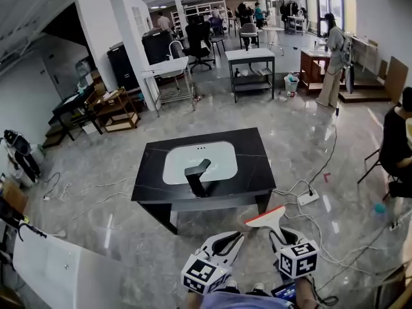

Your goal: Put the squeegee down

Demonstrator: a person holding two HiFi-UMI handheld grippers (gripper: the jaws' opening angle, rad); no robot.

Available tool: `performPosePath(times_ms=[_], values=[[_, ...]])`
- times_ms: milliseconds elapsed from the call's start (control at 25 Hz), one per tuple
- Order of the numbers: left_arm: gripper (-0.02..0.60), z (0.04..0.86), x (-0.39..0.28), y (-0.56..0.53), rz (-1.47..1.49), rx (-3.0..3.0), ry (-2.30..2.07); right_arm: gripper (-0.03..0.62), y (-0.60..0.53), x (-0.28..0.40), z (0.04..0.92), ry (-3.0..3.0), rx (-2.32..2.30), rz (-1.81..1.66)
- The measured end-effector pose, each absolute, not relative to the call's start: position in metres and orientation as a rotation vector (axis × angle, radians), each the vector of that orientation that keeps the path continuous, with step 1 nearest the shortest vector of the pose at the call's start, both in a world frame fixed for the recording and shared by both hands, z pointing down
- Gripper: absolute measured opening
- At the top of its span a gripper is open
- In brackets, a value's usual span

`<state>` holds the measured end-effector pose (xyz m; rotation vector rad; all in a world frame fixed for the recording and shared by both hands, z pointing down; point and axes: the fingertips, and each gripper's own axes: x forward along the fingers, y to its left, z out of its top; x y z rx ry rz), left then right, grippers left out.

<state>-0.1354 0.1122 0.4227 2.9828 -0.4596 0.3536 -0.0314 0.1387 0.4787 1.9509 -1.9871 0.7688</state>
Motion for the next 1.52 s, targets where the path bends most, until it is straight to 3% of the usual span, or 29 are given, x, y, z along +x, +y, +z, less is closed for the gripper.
performPosePath(times_ms=[1520], values=[[0.043, 0.457, -0.084, 0.114, 0.457, 2.915, -0.650, 0.095, 0.124, 0.037, 0.492, -2.103, 1.851, 0.725]])
